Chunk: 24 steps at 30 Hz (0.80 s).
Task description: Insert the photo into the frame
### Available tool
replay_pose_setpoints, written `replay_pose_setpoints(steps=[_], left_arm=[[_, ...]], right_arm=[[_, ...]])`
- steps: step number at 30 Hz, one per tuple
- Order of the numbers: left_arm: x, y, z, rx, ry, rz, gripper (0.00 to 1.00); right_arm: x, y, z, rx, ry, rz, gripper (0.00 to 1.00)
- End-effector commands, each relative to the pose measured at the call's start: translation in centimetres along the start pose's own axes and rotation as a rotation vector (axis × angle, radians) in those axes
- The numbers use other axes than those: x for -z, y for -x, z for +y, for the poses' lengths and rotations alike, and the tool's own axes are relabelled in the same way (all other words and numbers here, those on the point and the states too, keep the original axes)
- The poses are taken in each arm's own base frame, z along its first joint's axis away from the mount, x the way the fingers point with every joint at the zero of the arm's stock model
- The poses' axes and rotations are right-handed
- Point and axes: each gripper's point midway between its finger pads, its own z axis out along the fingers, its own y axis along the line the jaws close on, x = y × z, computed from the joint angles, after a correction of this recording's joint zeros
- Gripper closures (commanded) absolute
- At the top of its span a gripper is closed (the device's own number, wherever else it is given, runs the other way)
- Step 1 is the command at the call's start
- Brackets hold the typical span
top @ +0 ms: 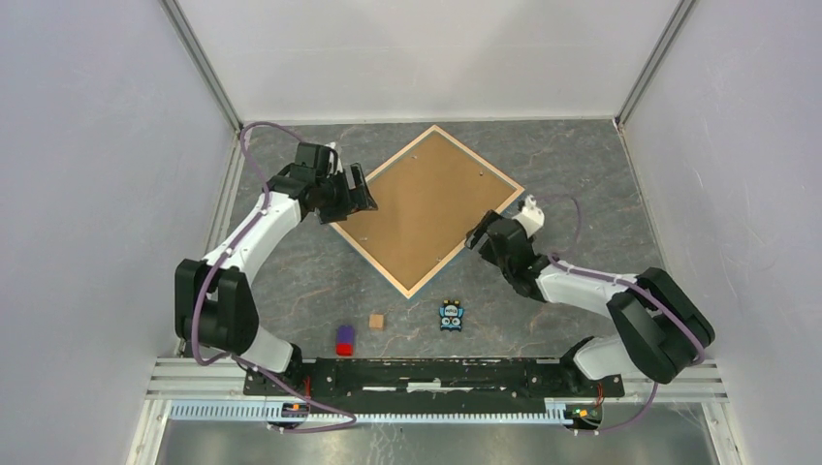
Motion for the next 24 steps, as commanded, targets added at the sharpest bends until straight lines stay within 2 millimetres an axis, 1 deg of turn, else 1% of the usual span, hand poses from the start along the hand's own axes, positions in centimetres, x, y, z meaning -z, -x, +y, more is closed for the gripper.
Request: replay_pose_setpoints(steps=[1,2,3,4,6,7,9,12,13,15,17,20,21,24], left_arm=[[1.3,1.5,-0.2,-0.036,0.107,-0.164,0.1],[1.7,1.5,-1.0,-0.04,0.102,-0.185,0.1],[1.9,1.4,-1.6,-0.043,0.106,-0.194,0.1],[2.1,1.3,-1.8,-0.026,0.121,-0.197,0.1],[2.2,0.3,-1.4,0.047,0.155,-0.167,0.1],[2.1,-0.3,-1.1,0.088,0.171,-0.151,0.1],[1.9,-2.0,0.0,0.201,0.211,-0.132,0.08],[0.8,-4.7,0.9,0.371,0.22,-0.102,0.1],[0.1,-5.6,0.9,0.426,0.205,-0.088,0.12],[-1.4,-6.9,0.8,0.497,0.183,-0.069,0.15],[-2.7,-7.9,0.5,0.514,0.175,-0.035,0.16],[-4.4,-8.8,1.2,0.498,0.227,0.002,0.16],[-4.8,-9.0,1.4,0.493,0.239,0.013,0.16],[-6.2,-9.5,2.1,0.468,0.276,0.051,0.17]], right_arm=[[0.4,5.5,4.5,0.441,0.056,-0.105,0.11],[0.6,6.6,4.5,0.497,0.011,-0.121,0.11],[1.0,7.8,4.1,0.541,-0.042,-0.148,0.11],[1.5,8.9,4.0,0.561,-0.069,-0.181,0.11],[3.3,11.8,4.4,0.578,-0.082,-0.29,0.11],[3.9,13.0,4.7,0.588,-0.076,-0.338,0.09],[5.1,15.3,5.5,0.612,-0.046,-0.426,0.03],[6.2,18.5,6.7,0.608,-0.033,-0.505,0.02],[6.2,19.4,7.3,0.607,-0.018,-0.52,0.02],[5.9,21.2,8.4,0.601,0.01,-0.542,0.02],[5.3,22.5,9.1,0.616,0.022,-0.557,0.02],[4.5,23.6,9.5,0.656,-0.001,-0.588,0.02],[4.2,23.6,9.4,0.666,-0.006,-0.592,0.02],[3.6,22.7,8.2,0.684,0.005,-0.603,0.02]])
